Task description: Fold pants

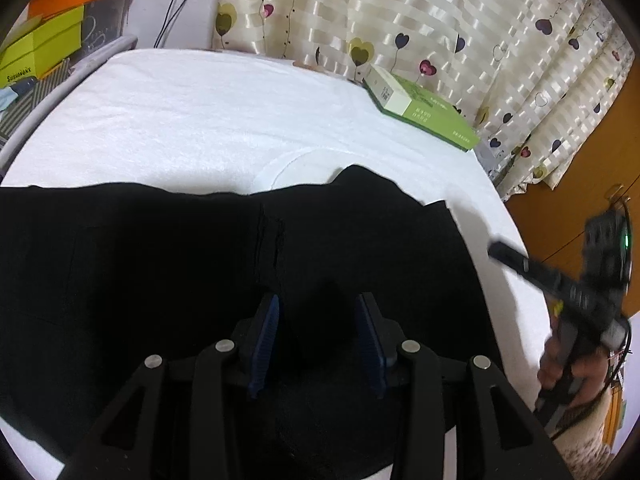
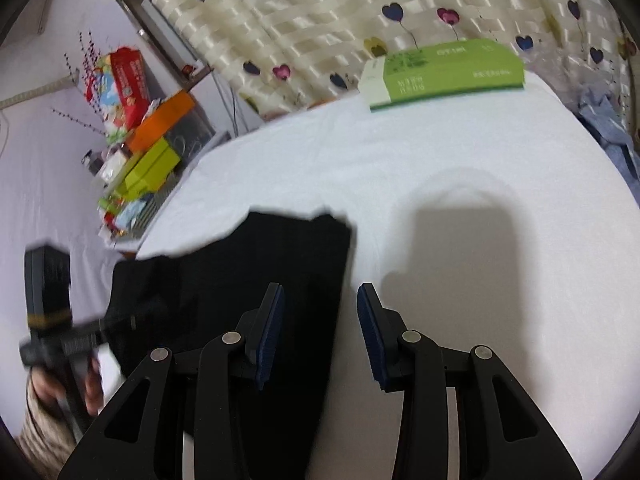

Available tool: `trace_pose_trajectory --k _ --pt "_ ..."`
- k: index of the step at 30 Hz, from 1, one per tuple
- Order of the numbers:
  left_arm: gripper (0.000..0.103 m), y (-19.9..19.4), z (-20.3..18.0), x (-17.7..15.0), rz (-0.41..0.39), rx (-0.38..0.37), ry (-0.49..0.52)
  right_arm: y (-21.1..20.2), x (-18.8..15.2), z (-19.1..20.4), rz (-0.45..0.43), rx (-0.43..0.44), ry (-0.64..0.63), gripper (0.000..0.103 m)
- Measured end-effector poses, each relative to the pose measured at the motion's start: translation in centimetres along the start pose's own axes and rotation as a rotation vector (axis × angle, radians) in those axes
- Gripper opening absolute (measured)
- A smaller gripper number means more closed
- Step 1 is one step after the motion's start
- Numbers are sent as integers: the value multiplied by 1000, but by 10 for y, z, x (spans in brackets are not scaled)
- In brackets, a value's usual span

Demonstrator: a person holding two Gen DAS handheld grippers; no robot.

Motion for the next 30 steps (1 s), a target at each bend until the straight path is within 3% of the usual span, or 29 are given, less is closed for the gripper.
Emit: trace_pose_trajectory --k 6,15,17,21,30 --pt "52 -11 -23 5 -17 2 35 -4 -44 12 58 -10 -56 46" --pt "57 3 -75 10 26 -57 107 -7 -56 18 29 3 -10 46" --pt "58 10 -87 12 51 -69 138 -5 -58 18 41 63 23 42" --pt "59 26 -105 19 94 -84 160 -5 -58 16 27 104 74 21" --pt "66 50 -139 32 172 -66 281 -14 -53 40 -55 193 34 15"
Point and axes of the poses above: each gripper's, at about its wrist camera, not at the fingertips, and y roughly the way its jaws point, z to its left, x to its top, the point moved 3 cm from there along y, roughly the way its jaws point, and after that the axes turned 2 degrees about -z, right-handed, at the moved point
